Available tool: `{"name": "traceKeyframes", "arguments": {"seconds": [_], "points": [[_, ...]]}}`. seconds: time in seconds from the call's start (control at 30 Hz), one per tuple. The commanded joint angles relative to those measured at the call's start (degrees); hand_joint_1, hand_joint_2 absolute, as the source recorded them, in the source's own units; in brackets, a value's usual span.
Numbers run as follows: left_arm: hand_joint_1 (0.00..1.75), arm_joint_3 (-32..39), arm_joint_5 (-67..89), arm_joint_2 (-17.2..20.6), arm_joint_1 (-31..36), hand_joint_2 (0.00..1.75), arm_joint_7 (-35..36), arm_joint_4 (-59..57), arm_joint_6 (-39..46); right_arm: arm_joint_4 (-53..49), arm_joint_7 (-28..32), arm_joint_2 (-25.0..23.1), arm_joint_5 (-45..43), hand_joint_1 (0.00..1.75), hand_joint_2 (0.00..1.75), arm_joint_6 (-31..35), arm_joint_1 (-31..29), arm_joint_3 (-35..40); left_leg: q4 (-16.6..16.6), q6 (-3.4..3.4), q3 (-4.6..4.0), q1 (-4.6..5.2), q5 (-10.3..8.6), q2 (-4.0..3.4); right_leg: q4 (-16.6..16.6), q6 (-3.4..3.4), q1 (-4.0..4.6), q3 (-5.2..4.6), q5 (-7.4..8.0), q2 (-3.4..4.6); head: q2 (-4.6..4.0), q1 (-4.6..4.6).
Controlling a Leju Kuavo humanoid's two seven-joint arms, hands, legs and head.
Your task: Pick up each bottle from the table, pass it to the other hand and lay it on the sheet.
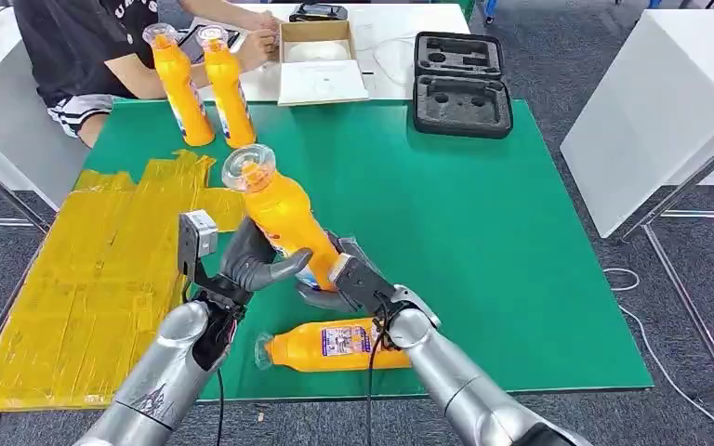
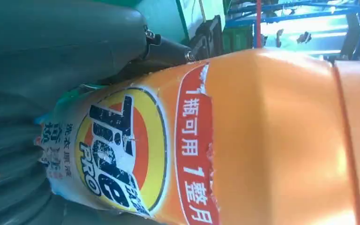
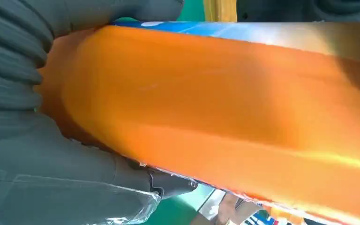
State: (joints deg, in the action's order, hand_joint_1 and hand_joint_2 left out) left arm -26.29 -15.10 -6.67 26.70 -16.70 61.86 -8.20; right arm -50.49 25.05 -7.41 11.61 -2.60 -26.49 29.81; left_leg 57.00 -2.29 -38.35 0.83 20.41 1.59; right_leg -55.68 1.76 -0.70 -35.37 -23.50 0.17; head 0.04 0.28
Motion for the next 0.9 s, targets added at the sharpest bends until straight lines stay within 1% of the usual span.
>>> {"name": "traceKeyframes", "arguments": {"seconds": [0.03,0.1,0.13,0.2,0.27,0.3,0.33,0.37,0.4,0.43,0.47,0.5,0.57,0.6,0.63,0.67,0.7,0.73,0.77,0.8,0.83,0.87,0.9], "points": [[1.75,0.9,-1.0,0.6,1.5,1.75,-0.3,-0.4,1.3,6.6,0.4,0.3,-0.2,1.75,1.75,0.1,-2.8,2.1,0.1,0.18,0.31,-0.08,0.19,-0.12,0.0,-0.07,0.09,0.35,-0.15,0.00,0.00,0.00],[1.75,1.2,-1.0,0.5,1.5,1.75,-0.4,-0.6,1.6,6.7,0.5,0.3,-0.2,1.75,1.75,0.3,-2.7,2.0,0.0,0.11,0.19,-0.05,0.10,-0.08,0.0,-0.05,0.06,0.22,-0.07,0.00,0.00,0.00],[1.75,1.3,-0.9,0.5,1.6,1.75,-0.6,-0.6,1.7,6.6,0.6,0.3,-0.2,1.75,1.75,0.4,-2.6,2.0,0.1,0.18,0.33,-0.08,0.19,-0.14,0.0,-0.07,0.09,0.37,-0.14,0.02,0.00,0.00],[1.75,1.3,-0.9,0.5,1.6,1.75,-0.6,-0.6,1.7,6.6,0.6,0.3,-0.2,1.75,1.75,0.4,-2.6,2.0,0.0,0.12,0.18,-0.05,0.09,-0.06,0.0,-0.05,0.06,0.21,-0.07,-0.02,0.00,0.00],[1.75,1.3,-0.9,0.5,1.6,1.75,-0.6,-0.6,1.7,6.6,0.6,0.3,-0.2,1.75,1.75,0.4,-2.6,2.0,0.1,0.24,0.47,-0.10,0.29,-0.17,0.0,-0.10,0.12,0.52,-0.24,0.00,0.00,0.00],[1.75,1.3,-0.9,0.5,1.6,1.75,-0.6,-0.6,1.7,6.6,0.6,0.3,-0.2,1.75,1.75,0.4,-2.6,2.0,0.0,0.12,0.17,-0.06,0.09,-0.06,0.0,-0.05,0.07,0.20,-0.06,-0.02,0.00,0.00],[1.75,1.4,-0.7,0.5,1.6,1.75,-0.8,-0.5,2.0,6.2,0.6,0.4,-0.2,1.75,1.75,0.6,-2.5,1.9,0.1,0.18,0.31,-0.07,0.18,-0.12,0.0,-0.07,0.09,0.35,-0.14,0.00,0.00,0.00],[1.75,1.7,-0.4,0.6,1.5,1.75,-1.2,-0.3,2.5,5.5,0.7,0.4,-0.4,1.75,1.75,1.3,-2.3,1.5,0.0,0.15,0.24,-0.06,0.13,-0.09,0.0,-0.06,0.07,0.27,-0.10,-0.01,0.00,0.00],[1.75,1.8,-0.1,0.7,1.5,1.75,-1.5,0.0,3.0,4.9,0.8,0.5,0.0,0.02,1.75,2.1,-2.1,1.5,0.0,0.12,0.16,-0.05,0.08,-0.06,0.0,-0.05,0.06,0.19,-0.07,-0.02,0.00,0.02],[1.75,2.6,0.1,1.1,1.2,1.75,-1.7,0.8,3.5,2.4,0.8,1.1,1.0,0.00,1.75,3.9,-1.4,1.6,0.2,0.27,0.51,-0.11,0.33,-0.18,0.0,-0.12,0.13,0.57,-0.28,0.00,0.00,-0.02],[1.75,3.8,-0.1,1.3,0.8,1.75,-2.1,1.7,4.1,-0.1,0.5,1.6,1.6,0.00,1.75,4.7,-0.6,1.5,0.0,0.15,0.23,-0.06,0.13,-0.08,0.0,-0.06,0.07,0.26,-0.11,-0.02,0.00,0.00],[1.75,4.6,-0.2,1.8,0.7,1.75,-2.4,2.1,4.5,-1.7,0.4,1.9,1.6,0.00,1.75,4.8,-0.3,1.2,0.1,0.21,0.36,-0.09,0.23,-0.15,0.0,-0.09,0.11,0.40,-0.19,0.01,0.00,0.00],[1.75,7.6,0.7,3.1,0.1,1.75,-3.3,4.6,7.2,-9.9,-2.0,3.6,0.4,0.00,1.75,4.4,2.8,-0.4,0.0,0.11,0.12,-0.03,0.07,-0.08,0.0,-0.05,0.04,0.13,-0.06,0.01,0.00,0.02],[1.75,8.8,0.8,3.7,0.0,1.75,-3.4,5.3,7.8,-12.1,-2.6,4.1,-0.7,0.00,1.75,3.5,3.5,-1.0,0.1,0.18,0.26,-0.07,0.20,-0.16,0.0,-0.08,0.09,0.28,-0.16,0.04,0.00,0.02],[1.75,10.8,1.0,4.2,-0.5,1.75,-3.4,6.5,8.4,-16.3,-3.5,5.0,-3.4,0.00,1.75,1.0,4.9,-2.2,0.0,0.13,0.15,-0.04,0.12,-0.11,0.0,-0.06,0.05,0.16,-0.10,0.02,0.00,0.00],[1.75,12.3,1.0,4.5,-0.8,1.75,-3.3,7.1,8.3,-18.3,-3.6,5.5,-6.0,0.00,1.75,-1.5,5.7,-3.1,0.1,0.19,0.29,-0.04,0.23,-0.17,-0.1,-0.08,0.06,0.30,-0.20,0.04,0.00,0.00],[1.75,13.1,1.2,4.8,-0.9,1.75,-3.4,7.5,8.3,-19.5,-3.5,6.2,-7.9,0.00,1.75,-3.4,6.2,-3.7,0.2,0.25,0.41,-0.09,0.35,-0.23,-0.1,-0.11,0.12,0.44,-0.29,0.07,0.00,0.00],[1.75,14.3,1.6,5.2,-1.1,1.75,-3.7,7.9,7.9,-21.5,-2.8,7.4,-10.5,0.00,1.75,-6.5,7.5,-4.4,0.0,0.15,0.20,-0.04,0.15,-0.12,0.0,-0.06,0.05,0.22,-0.13,0.02,0.00,0.00],[1.75,15.4,2.0,5.2,-1.3,1.75,-4.0,8.2,7.8,-22.8,-2.1,8.0,-11.3,0.00,1.75,-8.0,8.2,-5.0,0.1,0.17,0.25,-0.05,0.19,-0.13,0.0,-0.07,0.07,0.27,-0.16,0.02,0.00,0.02],[1.75,16.0,3.0,5.5,-1.2,1.75,-4.4,8.3,8.3,-23.5,-1.8,8.2,-11.8,0.00,1.75,-8.9,8.6,-5.7,0.1,0.22,0.41,-0.08,0.29,-0.13,0.0,-0.09,0.10,0.45,-0.26,-0.02,0.00,0.00],[1.75,16.7,4.3,5.8,-1.1,1.75,-4.7,8.2,9.6,-24.1,-1.7,8.3,-12.2,0.00,1.75,-9.5,8.8,-6.5,0.1,0.22,0.41,-0.09,0.28,-0.08,0.0,-0.09,0.11,0.48,-0.26,-0.07,0.00,-0.02],[1.75,16.9,4.4,5.8,-1.1,1.75,-4.7,8.2,9.6,-24.3,-1.8,8.3,-12.3,0.00,1.75,-9.7,8.8,-6.6,0.1,0.17,0.28,-0.06,0.19,-0.07,0.0,-0.07,0.08,0.30,-0.18,-0.06,0.00,0.02],[1.75,16.9,4.4,5.8,-1.1,1.75,-4.7,8.2,9.6,-24.3,-1.8,8.3,-12.3,0.00,1.75,-9.7,8.8,-6.6,0.1,0.21,0.39,-0.10,0.28,-0.08,0.0,-0.09,0.12,0.45,-0.26,-0.08,0.00,0.00]]}}
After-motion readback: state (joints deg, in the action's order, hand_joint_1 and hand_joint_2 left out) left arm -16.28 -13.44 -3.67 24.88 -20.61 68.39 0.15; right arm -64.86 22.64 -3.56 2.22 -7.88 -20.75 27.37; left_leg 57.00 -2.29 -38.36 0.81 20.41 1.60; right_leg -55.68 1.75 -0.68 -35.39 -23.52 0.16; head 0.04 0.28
